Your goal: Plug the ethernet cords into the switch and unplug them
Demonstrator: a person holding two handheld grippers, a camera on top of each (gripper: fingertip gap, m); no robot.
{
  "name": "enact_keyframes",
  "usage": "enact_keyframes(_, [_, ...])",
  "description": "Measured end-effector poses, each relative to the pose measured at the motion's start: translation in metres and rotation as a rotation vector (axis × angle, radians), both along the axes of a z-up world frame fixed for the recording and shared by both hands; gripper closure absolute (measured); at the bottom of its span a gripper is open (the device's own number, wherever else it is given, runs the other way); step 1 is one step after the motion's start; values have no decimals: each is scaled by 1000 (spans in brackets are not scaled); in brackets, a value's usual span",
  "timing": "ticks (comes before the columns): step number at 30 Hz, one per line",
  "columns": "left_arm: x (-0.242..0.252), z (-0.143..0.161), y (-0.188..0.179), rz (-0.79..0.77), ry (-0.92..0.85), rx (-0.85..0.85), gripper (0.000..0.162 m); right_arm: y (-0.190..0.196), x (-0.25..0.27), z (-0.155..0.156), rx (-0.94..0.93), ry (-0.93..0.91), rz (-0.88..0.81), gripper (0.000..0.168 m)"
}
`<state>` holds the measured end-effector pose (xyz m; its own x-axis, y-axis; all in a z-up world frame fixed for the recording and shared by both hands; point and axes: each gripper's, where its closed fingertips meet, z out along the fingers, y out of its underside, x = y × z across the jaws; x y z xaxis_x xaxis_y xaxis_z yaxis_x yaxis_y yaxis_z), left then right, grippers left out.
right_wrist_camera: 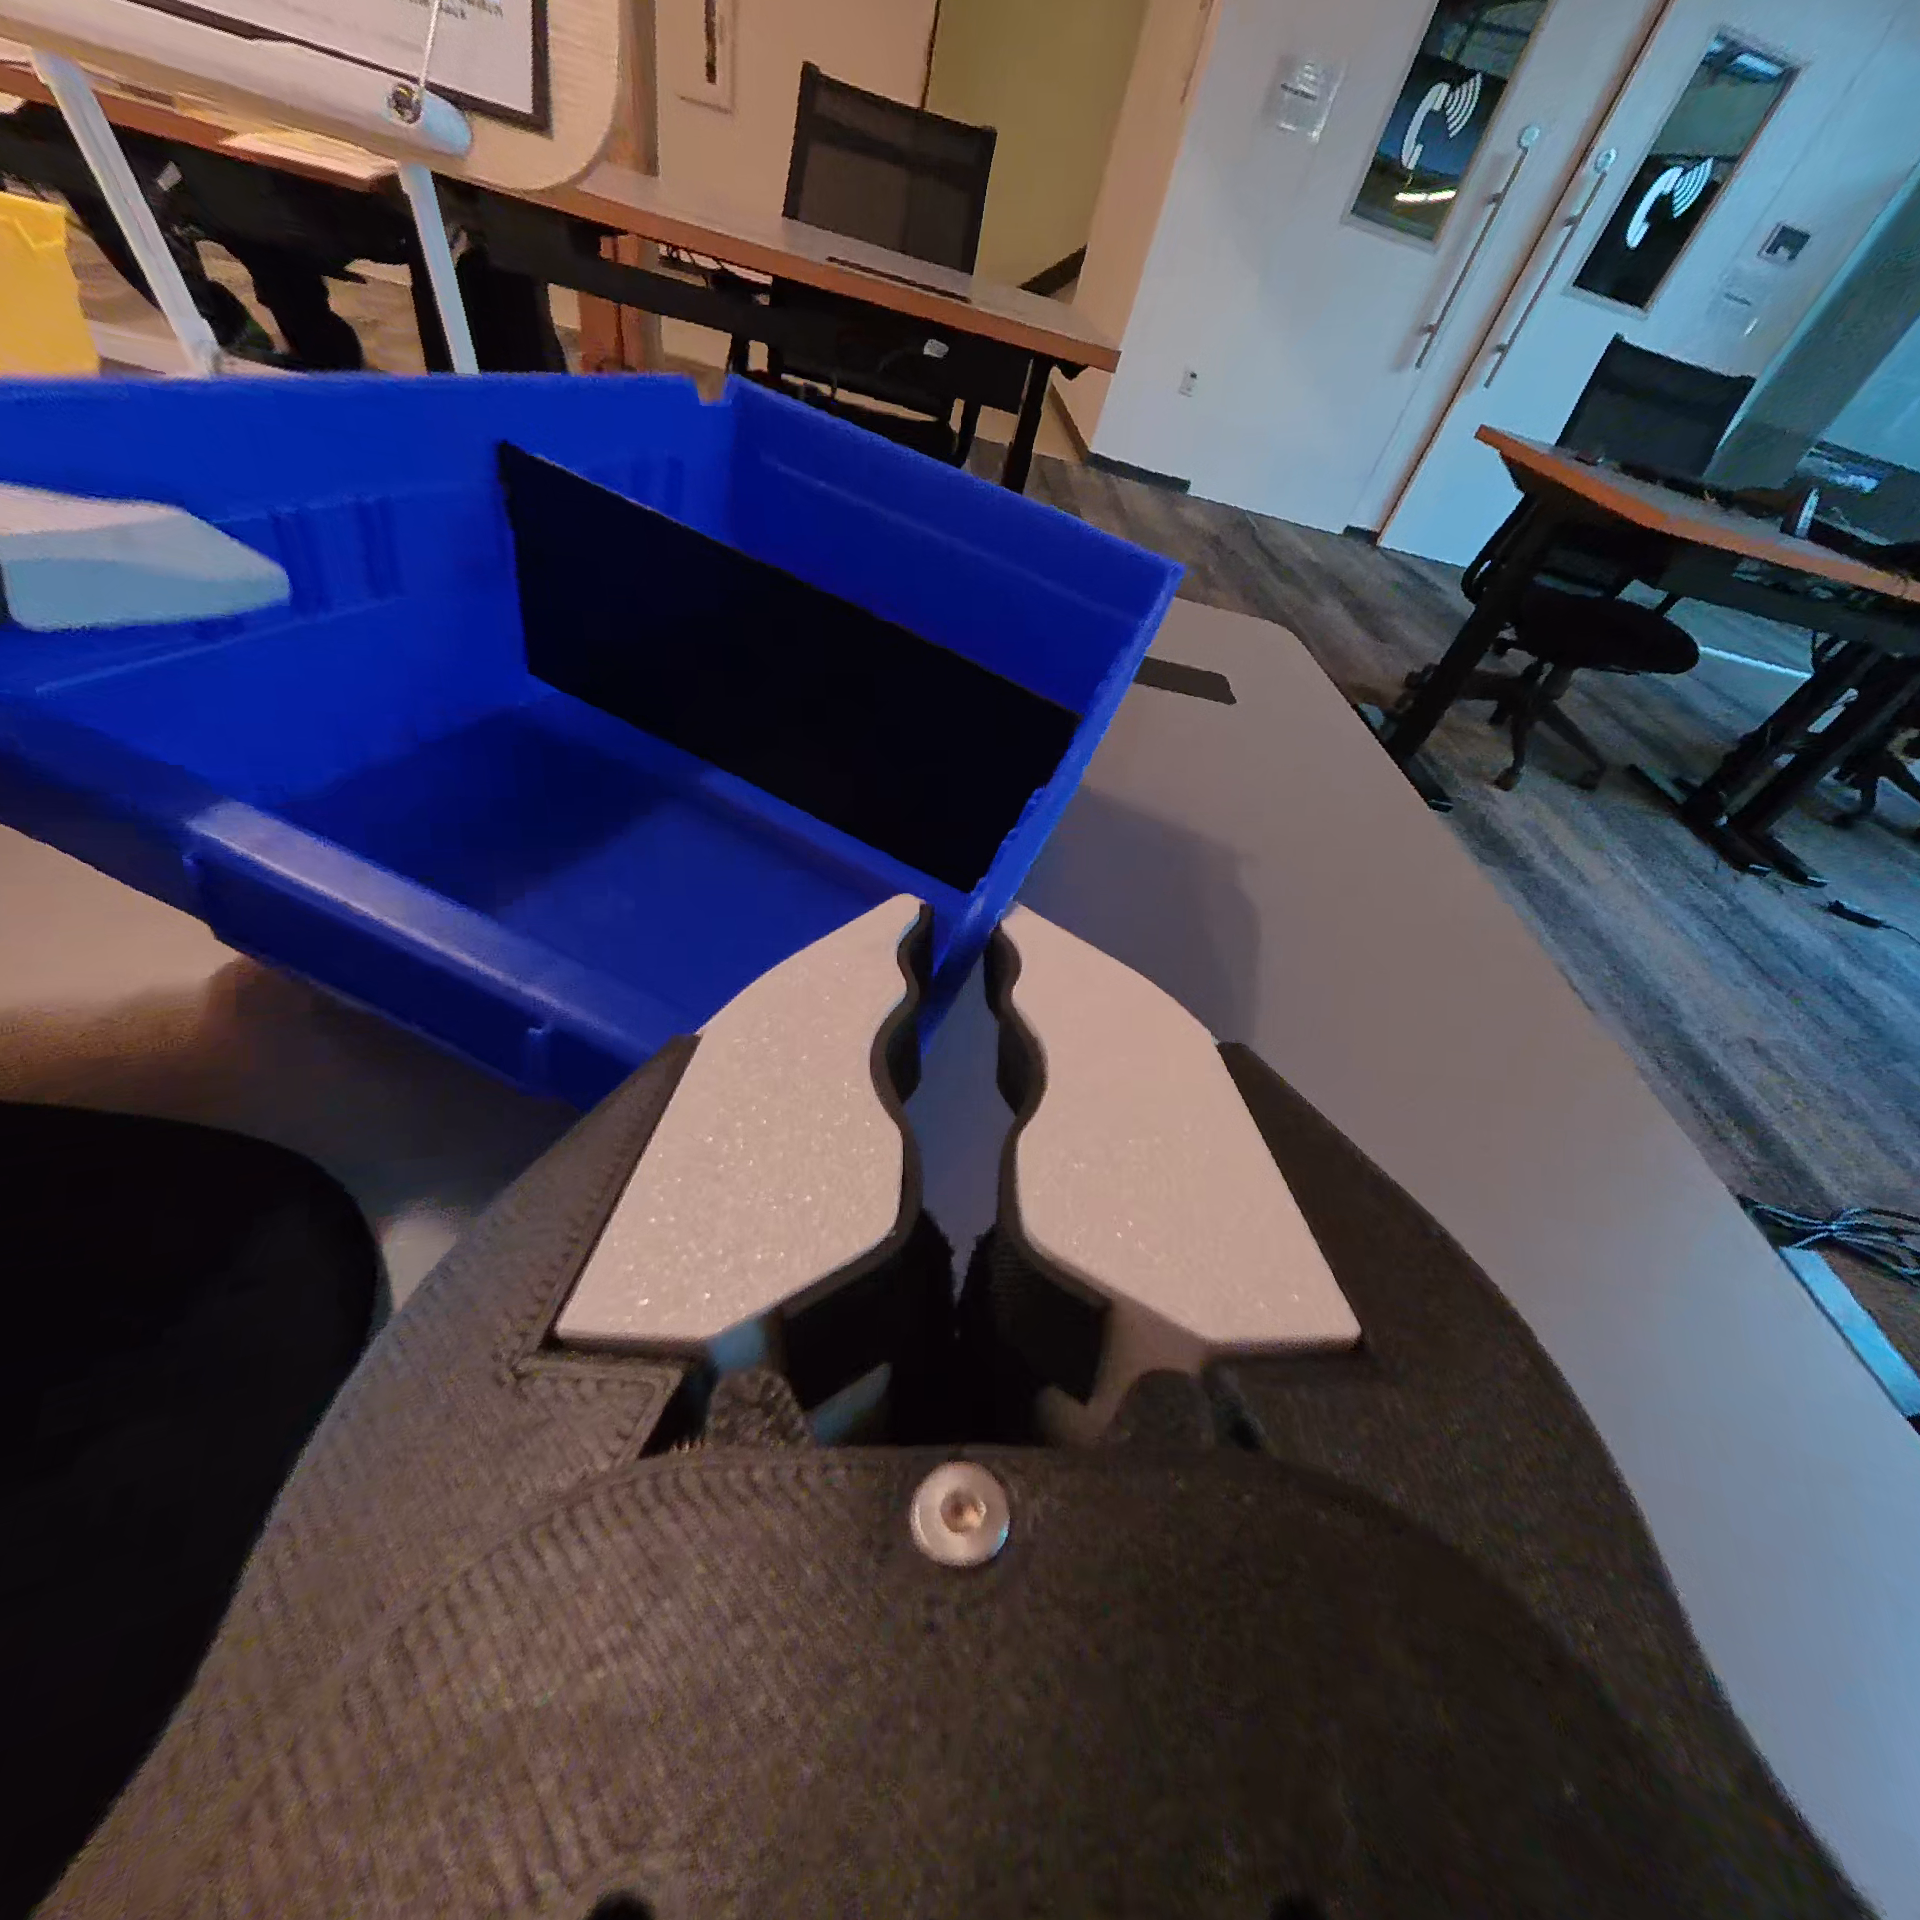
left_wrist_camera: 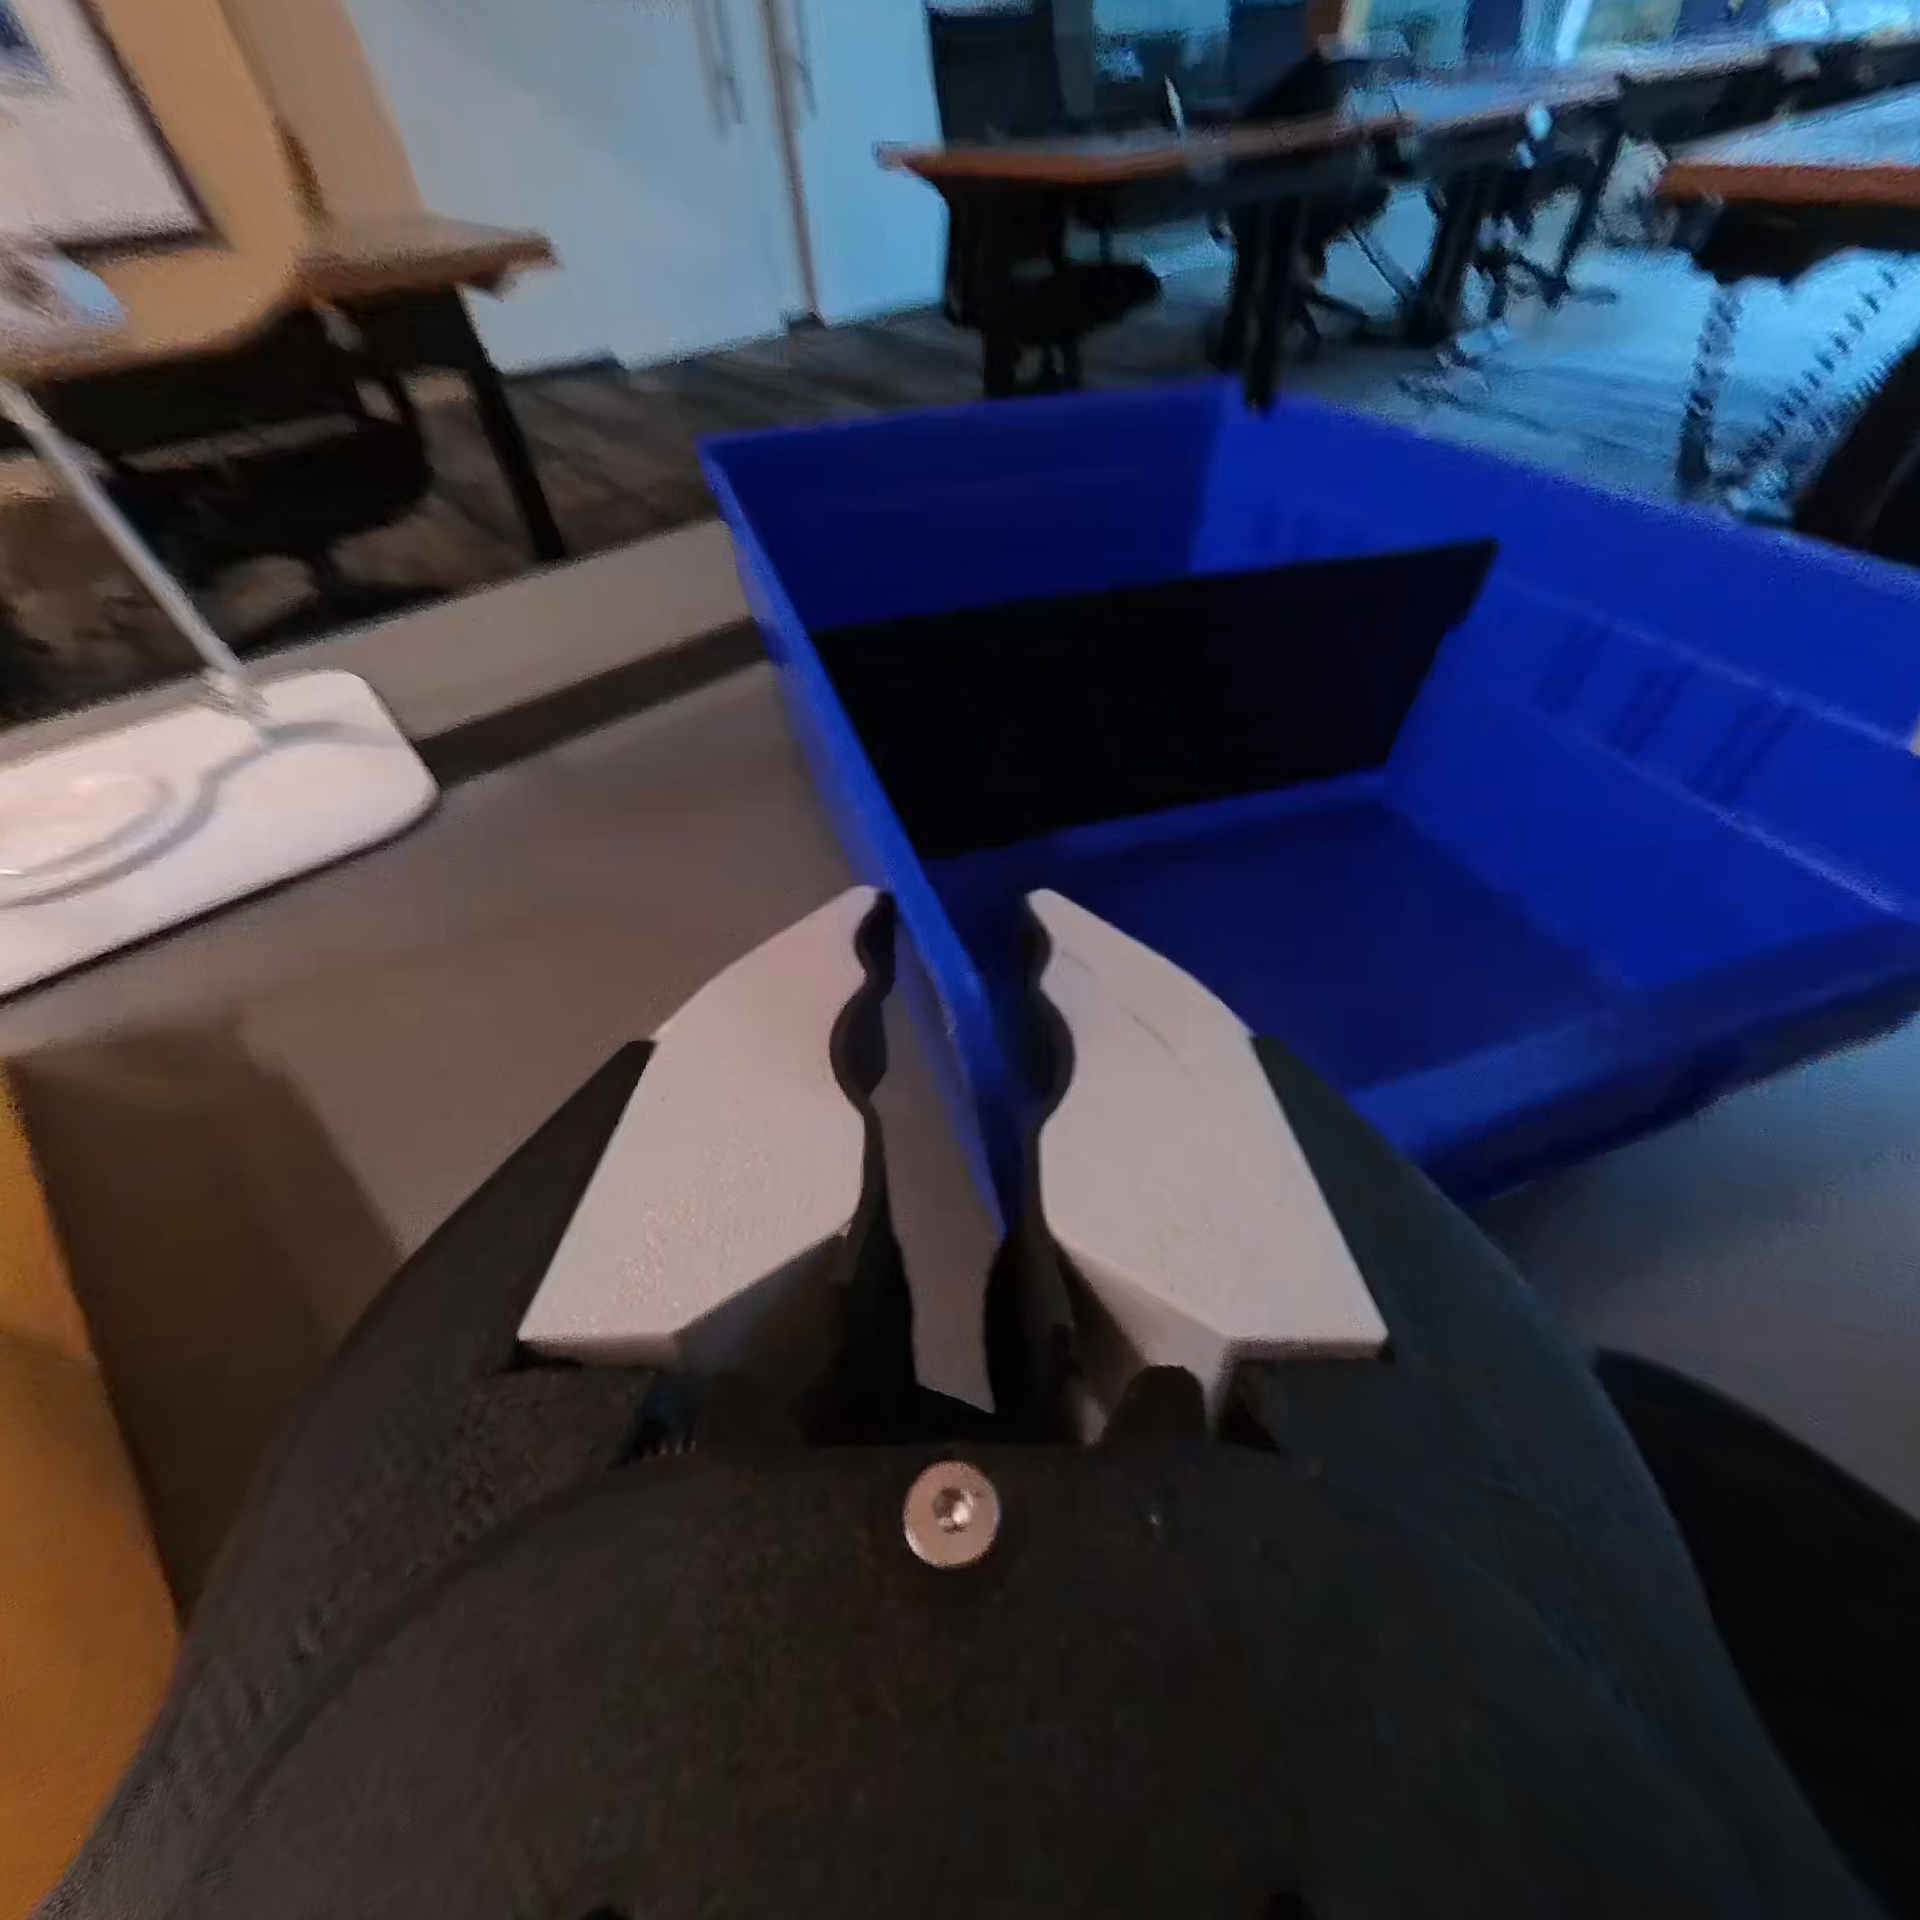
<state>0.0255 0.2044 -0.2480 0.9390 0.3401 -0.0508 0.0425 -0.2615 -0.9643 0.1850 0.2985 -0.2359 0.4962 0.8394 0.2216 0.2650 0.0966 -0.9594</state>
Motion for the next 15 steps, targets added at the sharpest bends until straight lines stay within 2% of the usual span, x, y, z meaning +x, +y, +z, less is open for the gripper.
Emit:
enact_keyframes(2, [16,-13,3,-105,-65,-62,109,1,2,-6,-22,-27,10,159])
enact_keyframes(5, [34,0,1,-182,-35,-66,77,2,3,-10,-34,-73,3,152])
enact_keyframes(6, [41,8,-3,-216,-25,-62,71,4,5,-4,-21,-61,-19,141])
enact_keyframes(8, [50,30,-18,-260,27,-29,70,-2,5,20,52,-6,-12,127])
enact_keyframes(11, [54,55,-47,-312,82,-34,70,-25,-5,48,141,7,100,125])
enact_keyframes(13, [53,61,-75,-351,112,-85,74,-54,-22,48,148,-50,286,123])
enact_keyframes(15, [39,62,-108,-346,163,-136,82,-76,-36,33,116,-154,433,110])
